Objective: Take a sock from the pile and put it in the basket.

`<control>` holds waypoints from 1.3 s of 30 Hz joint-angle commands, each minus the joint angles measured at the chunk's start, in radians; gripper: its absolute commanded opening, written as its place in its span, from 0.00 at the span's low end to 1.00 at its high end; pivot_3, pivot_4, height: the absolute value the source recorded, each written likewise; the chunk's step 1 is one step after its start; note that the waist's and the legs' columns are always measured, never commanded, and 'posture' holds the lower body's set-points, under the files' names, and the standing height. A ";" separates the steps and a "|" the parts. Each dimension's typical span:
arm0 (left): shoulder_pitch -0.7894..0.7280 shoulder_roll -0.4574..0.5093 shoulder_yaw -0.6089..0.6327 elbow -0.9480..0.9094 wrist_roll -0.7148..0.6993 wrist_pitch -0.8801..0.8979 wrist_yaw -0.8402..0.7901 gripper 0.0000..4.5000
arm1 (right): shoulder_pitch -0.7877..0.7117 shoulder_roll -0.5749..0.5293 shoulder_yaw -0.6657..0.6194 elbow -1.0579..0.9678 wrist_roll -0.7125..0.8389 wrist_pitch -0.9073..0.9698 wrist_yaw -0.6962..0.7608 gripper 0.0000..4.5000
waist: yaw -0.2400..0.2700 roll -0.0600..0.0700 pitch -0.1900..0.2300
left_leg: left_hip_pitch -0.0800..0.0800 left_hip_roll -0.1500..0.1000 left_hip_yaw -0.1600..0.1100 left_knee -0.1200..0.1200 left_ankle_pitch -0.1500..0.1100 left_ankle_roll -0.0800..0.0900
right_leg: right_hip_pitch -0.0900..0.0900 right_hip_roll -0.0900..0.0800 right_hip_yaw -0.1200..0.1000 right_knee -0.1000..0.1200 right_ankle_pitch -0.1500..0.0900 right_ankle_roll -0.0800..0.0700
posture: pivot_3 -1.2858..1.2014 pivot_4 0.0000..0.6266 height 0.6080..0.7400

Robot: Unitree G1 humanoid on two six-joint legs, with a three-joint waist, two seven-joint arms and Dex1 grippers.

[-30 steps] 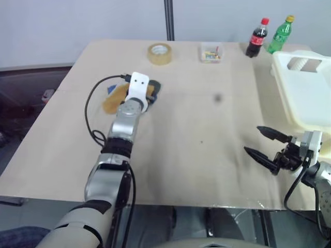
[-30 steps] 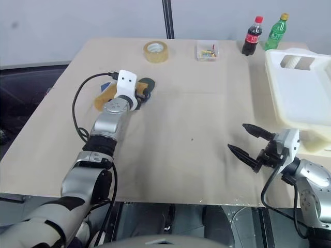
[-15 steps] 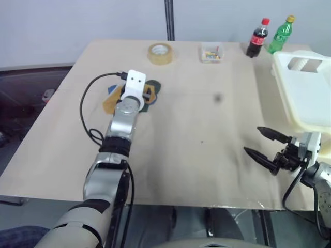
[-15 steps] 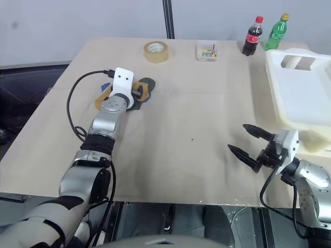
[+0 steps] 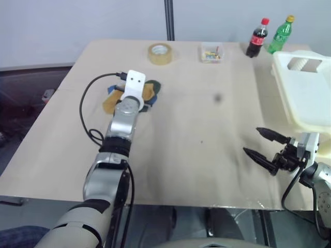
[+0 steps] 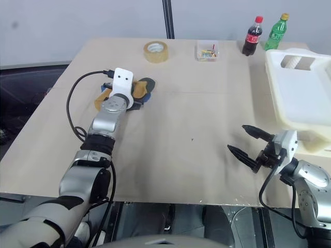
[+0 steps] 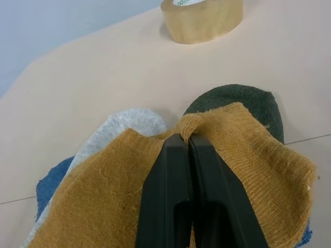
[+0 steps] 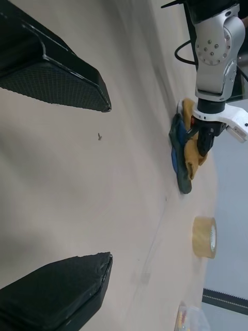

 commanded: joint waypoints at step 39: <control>0.380 -0.015 0.033 -0.680 -0.037 0.213 -0.018 0.65 | -0.003 -0.004 -0.006 -0.038 0.004 -0.012 -0.032 1.00 | 0.002 0.000 0.000 | 0.001 0.001 0.001 0.000 0.000 0.000 | 0.000 0.000 0.002 0.001 0.000 0.000 | 0.52 0.24 0.99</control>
